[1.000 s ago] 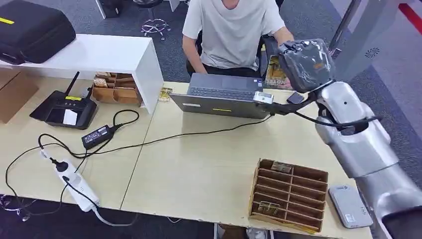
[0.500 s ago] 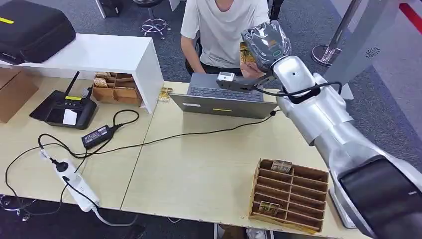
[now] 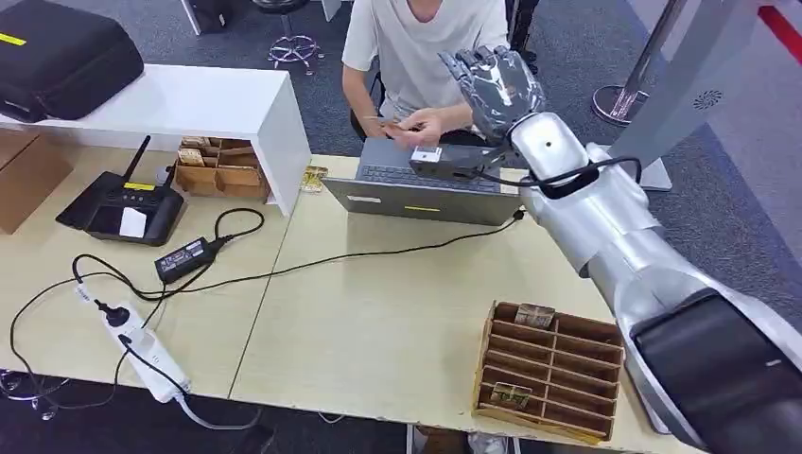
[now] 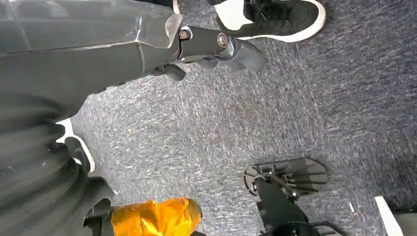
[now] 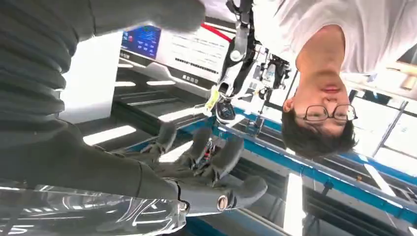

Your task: Pass the card to the sensor for recognition and then transmit it.

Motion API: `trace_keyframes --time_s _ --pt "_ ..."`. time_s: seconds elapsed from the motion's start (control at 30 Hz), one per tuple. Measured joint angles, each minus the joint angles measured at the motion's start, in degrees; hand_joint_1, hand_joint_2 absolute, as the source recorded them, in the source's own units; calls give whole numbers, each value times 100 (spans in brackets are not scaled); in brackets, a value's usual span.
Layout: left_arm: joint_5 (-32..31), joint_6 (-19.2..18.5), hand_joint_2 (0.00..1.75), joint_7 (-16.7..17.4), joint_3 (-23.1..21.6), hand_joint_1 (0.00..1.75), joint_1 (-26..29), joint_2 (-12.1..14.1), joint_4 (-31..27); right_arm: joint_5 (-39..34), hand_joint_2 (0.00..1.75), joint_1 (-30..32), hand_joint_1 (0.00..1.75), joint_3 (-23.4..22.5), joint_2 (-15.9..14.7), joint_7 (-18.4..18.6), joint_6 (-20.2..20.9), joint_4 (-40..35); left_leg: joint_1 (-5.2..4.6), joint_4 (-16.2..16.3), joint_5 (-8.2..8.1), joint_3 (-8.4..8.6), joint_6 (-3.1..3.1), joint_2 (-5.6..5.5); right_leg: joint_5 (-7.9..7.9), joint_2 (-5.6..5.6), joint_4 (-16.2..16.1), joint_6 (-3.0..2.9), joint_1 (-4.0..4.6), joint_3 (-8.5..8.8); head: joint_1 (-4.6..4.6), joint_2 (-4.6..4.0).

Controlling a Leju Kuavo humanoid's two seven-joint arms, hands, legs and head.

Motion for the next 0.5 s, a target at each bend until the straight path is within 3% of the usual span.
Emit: trace_keyframes --time_s 0.27,0.5 --pt "18 50 175 6 0 0 23 4 0 -68 175 -156 0 -9 -166 208 197 136 0 3 0 -1 0 1 1 1 -2 0 0 -5 0 0" --pt "118 87 175 2 59 0 94 42 0 -17 175 -534 0 -105 -943 494 597 450 -1 19 0 -20 2 -19 4 -18 -5 6 -1 -7 -2 0"
